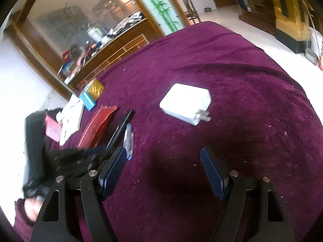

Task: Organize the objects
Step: 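Grasp the black marker with the left gripper, then grasp the clear blue pen with the right gripper while the left holds the marker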

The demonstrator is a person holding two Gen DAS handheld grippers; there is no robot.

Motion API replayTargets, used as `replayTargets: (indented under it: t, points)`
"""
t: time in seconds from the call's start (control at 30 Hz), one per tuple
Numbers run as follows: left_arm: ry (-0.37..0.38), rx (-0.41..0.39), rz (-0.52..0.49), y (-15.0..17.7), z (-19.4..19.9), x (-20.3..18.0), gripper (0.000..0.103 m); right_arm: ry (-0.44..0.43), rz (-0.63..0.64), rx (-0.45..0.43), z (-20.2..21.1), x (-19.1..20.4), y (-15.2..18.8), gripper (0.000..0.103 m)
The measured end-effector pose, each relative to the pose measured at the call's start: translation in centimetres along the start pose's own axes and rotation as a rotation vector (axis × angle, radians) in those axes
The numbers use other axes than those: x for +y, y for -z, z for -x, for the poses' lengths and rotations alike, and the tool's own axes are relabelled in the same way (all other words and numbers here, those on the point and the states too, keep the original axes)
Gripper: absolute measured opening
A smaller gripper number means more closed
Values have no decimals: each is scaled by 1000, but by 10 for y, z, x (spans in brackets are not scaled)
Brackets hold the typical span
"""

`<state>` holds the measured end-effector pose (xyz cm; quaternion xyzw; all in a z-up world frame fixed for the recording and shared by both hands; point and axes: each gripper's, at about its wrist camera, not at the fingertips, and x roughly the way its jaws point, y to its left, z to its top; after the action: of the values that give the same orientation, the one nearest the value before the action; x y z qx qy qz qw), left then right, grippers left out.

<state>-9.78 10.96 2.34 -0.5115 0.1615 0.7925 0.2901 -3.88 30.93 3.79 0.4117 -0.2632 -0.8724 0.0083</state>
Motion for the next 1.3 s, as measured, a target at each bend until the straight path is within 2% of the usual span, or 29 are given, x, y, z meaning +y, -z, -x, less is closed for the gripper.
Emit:
replayTargets:
  t: [0.07,0.17,0.3,0.37,0.4,0.43,0.5,0.57,0.6,0.73,0.8,0.87,0.93,0.97,1.03,1.3]
  points:
    - [11,13,29,31,16,-2,11,-4,19,19,-5,4,3,70]
    - [-12,-6,66,55,26,-4,11,11,41,32,-11,9,8,70]
    - [-78,-62,62,48,19,-18,22,39,72,29,-14,17,13,70]
    - [-95,-83,49,47,18,-22,22,64,67,44,-17,20,13,70]
    - [-85,-83,54,49,19,-21,20,67,65,48,-17,22,13,70]
    - [-56,-79,74,52,21,-16,12,70,65,50,-17,24,12,70]
    - [12,-78,117,59,28,-6,12,89,76,48,-16,29,9,70]
    - [31,-98,137,72,42,0,12,100,91,45,-18,37,5,70]
    - [63,-106,154,80,51,3,12,109,106,46,-22,43,3,70]
    - [132,-172,209,107,83,10,12,171,213,85,-47,72,1,70]
    - [169,-195,236,119,96,13,12,199,245,107,-63,84,1,65]
    - [198,-221,252,130,107,16,12,249,276,136,-77,93,5,47]
    - [205,-240,270,138,114,19,12,315,318,113,-81,99,10,37]
    - [210,-250,282,142,117,22,12,338,334,103,-81,102,12,28]
    - [217,-267,310,150,124,28,12,328,339,103,-78,103,15,13]
    - [170,-335,415,192,153,63,12,207,203,116,-43,90,27,13]
